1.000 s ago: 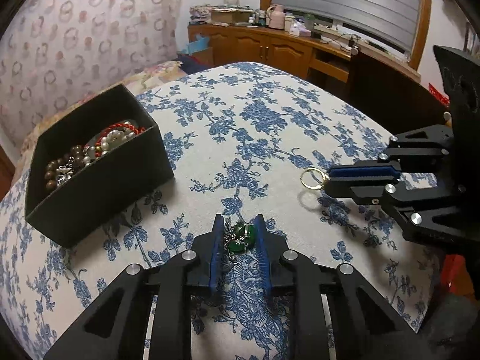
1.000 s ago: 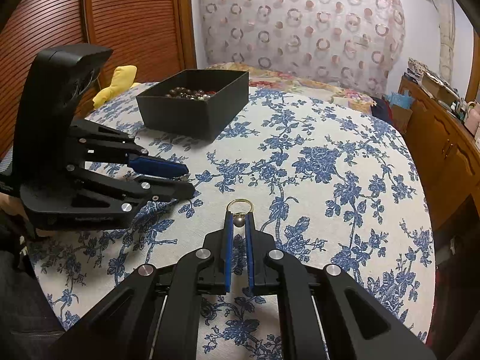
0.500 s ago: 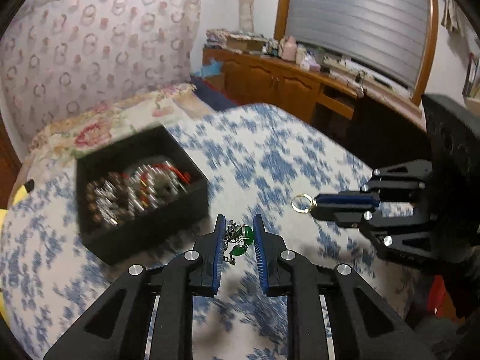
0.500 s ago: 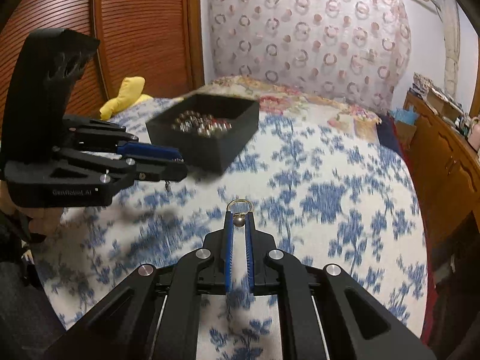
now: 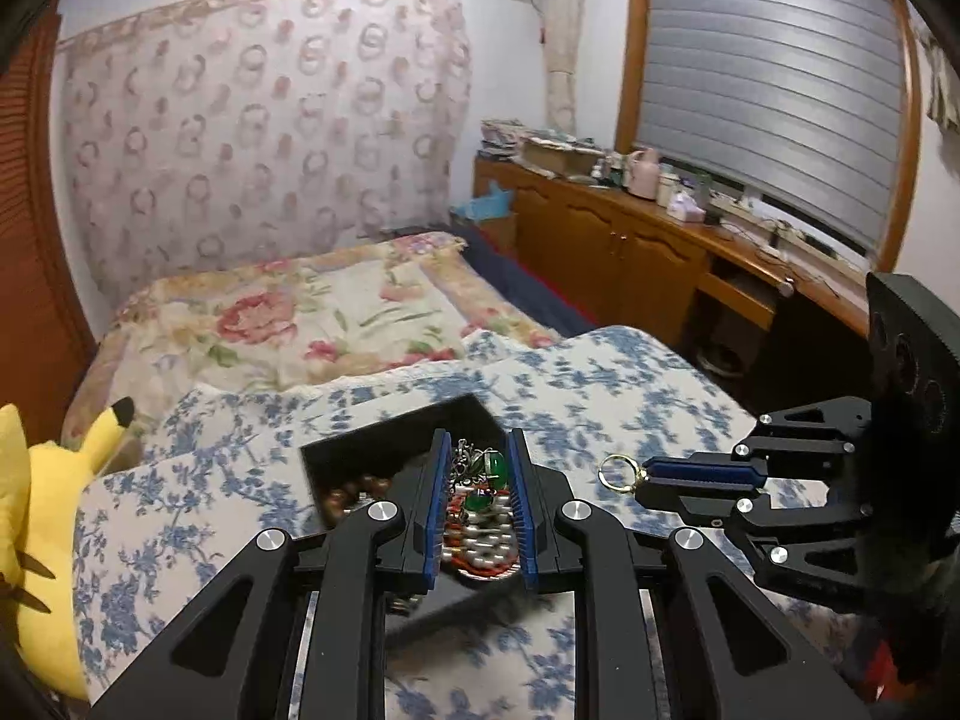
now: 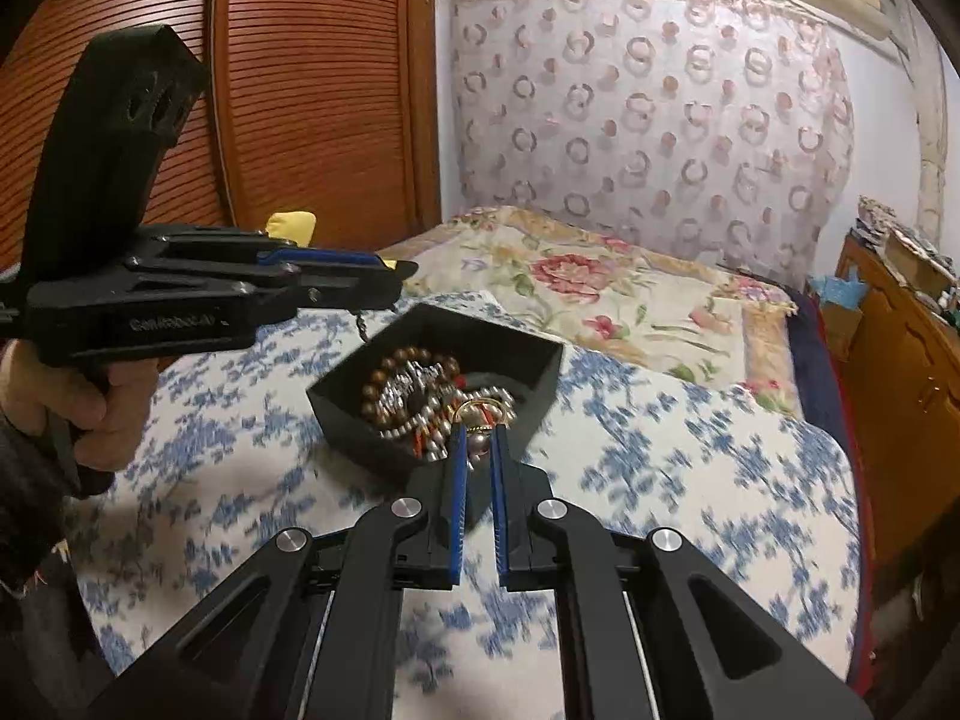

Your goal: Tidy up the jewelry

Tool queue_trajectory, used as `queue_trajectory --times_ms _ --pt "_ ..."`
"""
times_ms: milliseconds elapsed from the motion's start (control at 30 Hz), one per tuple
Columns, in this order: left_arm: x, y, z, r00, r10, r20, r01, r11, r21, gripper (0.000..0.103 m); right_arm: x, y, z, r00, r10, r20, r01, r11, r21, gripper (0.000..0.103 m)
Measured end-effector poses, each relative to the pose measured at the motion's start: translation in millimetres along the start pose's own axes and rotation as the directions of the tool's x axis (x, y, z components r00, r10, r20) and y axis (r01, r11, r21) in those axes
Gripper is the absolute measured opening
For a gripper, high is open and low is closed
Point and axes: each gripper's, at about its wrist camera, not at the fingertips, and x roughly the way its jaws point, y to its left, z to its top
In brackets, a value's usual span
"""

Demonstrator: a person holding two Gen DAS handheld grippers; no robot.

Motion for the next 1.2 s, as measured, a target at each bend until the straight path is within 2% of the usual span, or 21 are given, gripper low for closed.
queue_trajectory --times_ms 133,267,433,467,533,567,600,667,867,1000,1100,1200 --pt "8.4 14.8 -6.0 0.999 0.042 -0.022 -0.043 0.998 -0.035 0.02 22.4 3.8 5.8 1.0 0.0 -0.019 0.0 1.0 -0.009 0.009" --pt "3.0 28.1 -15.6 0.996 0.086 -0.012 -0.087 0.993 -0.075 0.054 38.1 5.9 7.4 1.0 -0.001 -0.021 0.001 1.0 -0.006 0.01" --pt "-17.9 35.8 -30.1 0.99 0.144 0.007 -0.142 0.983 -0.116 0.077 41.2 8.2 5.5 1.0 -0.011 -0.028 0.011 1.0 0.008 0.011" --pt "-22.4 37.2 -32.7 0.988 0.154 0.01 -0.151 0.981 -0.123 0.081 37.4 9.2 4.0 1.0 -0.008 -0.02 0.009 1.0 0.019 0.013" --pt "-31.9 37.7 -38.8 0.984 0.177 0.016 -0.173 0.976 -0.135 0.088 29.2 10.0 1.3 1.0 -0.018 -0.004 0.018 0.999 0.04 0.027" --pt "-39.0 37.3 -43.9 0.981 0.192 0.016 -0.188 0.972 -0.142 0.091 24.4 11.1 0.0 1.0 -0.028 0.009 0.027 0.998 0.05 0.038" --pt "-43.0 37.1 -46.4 0.98 0.199 0.016 -0.195 0.97 -0.145 0.091 18.8 12.2 -2.2 0.999 -0.036 0.02 0.035 0.998 0.059 0.044" --pt "-55.9 35.1 -54.3 0.975 0.223 0.022 -0.217 0.964 -0.154 0.094 5.3 14.1 -6.6 0.998 -0.047 0.04 0.043 0.995 0.085 0.047" --pt "-86.5 21.1 -77.0 0.97 0.243 0.023 -0.236 0.96 -0.151 0.095 -34.6 24.6 -25.6 0.989 -0.112 0.094 0.097 0.984 0.152 0.078" --pt "-106.7 7.8 -86.3 0.968 0.245 0.044 -0.237 0.961 -0.143 0.095 -61.0 35.6 -41.1 0.981 -0.157 0.113 0.136 0.975 0.175 0.082" --pt "-120.0 -1.6 -90.9 0.959 0.277 0.059 -0.267 0.954 -0.134 0.095 -80.9 37.9 -48.2 0.975 -0.175 0.138 0.144 0.968 0.207 0.096" --pt "-131.0 -8.4 -94.9 0.954 0.29 0.081 -0.277 0.951 -0.14 0.095 -96.3 41.2 -51.8 0.964 -0.213 0.157 0.175 0.958 0.227 0.101"
